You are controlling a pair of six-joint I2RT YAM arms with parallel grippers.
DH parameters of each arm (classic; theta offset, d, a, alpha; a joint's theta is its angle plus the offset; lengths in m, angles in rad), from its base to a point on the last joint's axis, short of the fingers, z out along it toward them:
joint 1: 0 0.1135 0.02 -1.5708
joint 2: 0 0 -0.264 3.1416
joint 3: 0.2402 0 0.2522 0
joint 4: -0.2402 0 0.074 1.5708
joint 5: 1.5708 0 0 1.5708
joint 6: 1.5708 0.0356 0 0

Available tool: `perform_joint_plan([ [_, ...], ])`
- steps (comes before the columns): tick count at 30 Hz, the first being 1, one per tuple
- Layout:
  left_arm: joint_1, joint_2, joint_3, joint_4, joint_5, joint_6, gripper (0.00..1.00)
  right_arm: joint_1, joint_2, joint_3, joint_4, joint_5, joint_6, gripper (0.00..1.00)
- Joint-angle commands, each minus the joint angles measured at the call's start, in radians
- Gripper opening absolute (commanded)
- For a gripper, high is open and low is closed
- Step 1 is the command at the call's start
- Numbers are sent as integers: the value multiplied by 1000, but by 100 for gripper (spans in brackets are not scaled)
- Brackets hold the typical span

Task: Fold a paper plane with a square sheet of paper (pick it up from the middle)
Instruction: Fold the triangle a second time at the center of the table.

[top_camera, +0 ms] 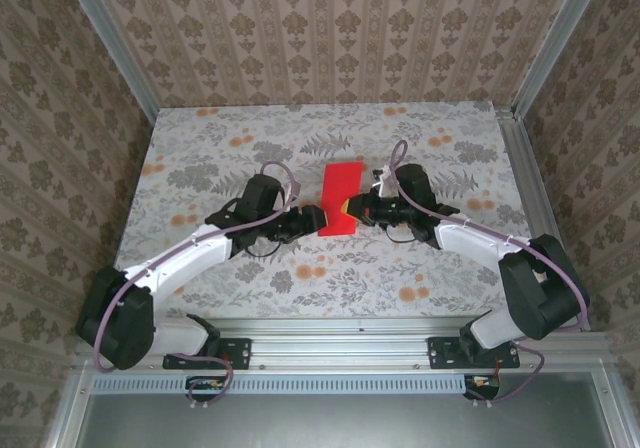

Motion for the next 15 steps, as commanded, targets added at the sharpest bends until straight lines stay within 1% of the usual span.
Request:
perform_joint_plan([
  [1, 2, -25, -26, 71, 33, -75, 67, -5, -28, 7, 57, -29, 37, 6],
  [8, 1, -20, -34, 136, 66, -117, 67, -5, -30, 1, 53, -29, 30, 6],
  [15, 1, -21, -32, 136, 74, -117, 66, -5, -25, -8, 68, -32, 35, 6],
])
